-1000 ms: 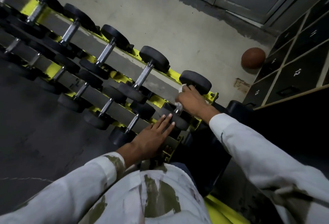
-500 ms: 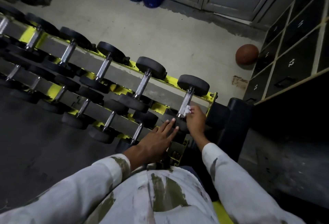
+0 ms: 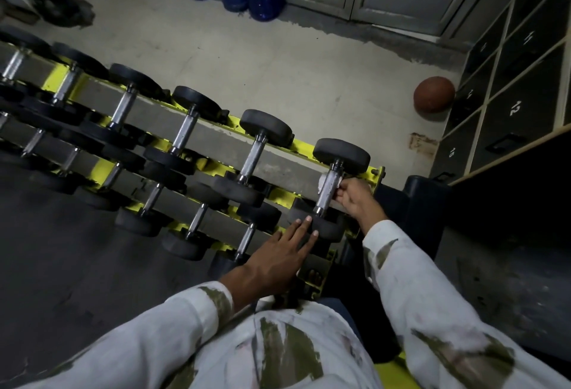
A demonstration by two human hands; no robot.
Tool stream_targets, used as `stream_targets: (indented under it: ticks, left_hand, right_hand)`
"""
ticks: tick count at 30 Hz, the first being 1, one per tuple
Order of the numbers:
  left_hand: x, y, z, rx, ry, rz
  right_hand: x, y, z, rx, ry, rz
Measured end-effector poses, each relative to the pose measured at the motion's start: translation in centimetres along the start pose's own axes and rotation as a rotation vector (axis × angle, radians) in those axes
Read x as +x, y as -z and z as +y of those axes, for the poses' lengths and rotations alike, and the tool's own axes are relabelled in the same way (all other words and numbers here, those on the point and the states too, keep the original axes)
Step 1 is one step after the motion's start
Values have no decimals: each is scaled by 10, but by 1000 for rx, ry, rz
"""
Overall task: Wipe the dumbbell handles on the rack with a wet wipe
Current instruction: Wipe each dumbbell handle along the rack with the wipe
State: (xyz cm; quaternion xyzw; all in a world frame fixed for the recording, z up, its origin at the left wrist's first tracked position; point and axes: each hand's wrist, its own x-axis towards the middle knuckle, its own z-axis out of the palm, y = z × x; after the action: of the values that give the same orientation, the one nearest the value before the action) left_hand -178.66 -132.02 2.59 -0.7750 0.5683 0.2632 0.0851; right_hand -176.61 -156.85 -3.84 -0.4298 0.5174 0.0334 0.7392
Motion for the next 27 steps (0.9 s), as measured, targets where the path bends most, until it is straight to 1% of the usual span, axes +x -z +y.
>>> stream_targets:
  ticks: [4,6,8,12,15,17,19,21,22,23,25,27]
  left_hand:
    - [1,0,0,-4,-5,13]
    - [1,0,0,-1,-2,14]
    - [0,1,1,-1,2,4]
    - [0,1,2,-4,11,10]
    - [0,0,2,-5,14,8]
    - [1,-1,2,-9,19,4]
    - [2,-2,2,-12,27,7]
    - [3,-2,2,-14,27,-2]
    - [4,-2,2,-12,24,-4]
    - [5,-2,3,-8,20,-1]
    - [7,-1,2,-7,18,-4]
    - [8,-2,1,-5,18,-5]
  right_hand:
    - [6,2,-2,97,-48,-30]
    - [8,1,-11,301,-38,4]
    - [6,-8,-15,439,-37,56]
    - [6,-10,-9,460,-55,38]
    - [4,-15,-7,531,-11,118]
    - [-3,-25,7,487,47,175]
    - [-7,-31,23,395,180,292]
    - [-14,-28,30,191,381,440]
    - [-19,-24,33,63,503,484]
    - [-25,-20,34,-74,621,492]
    - [-31,-14,41,-397,866,422]
    - [-28,-4,43,-806,1108,364]
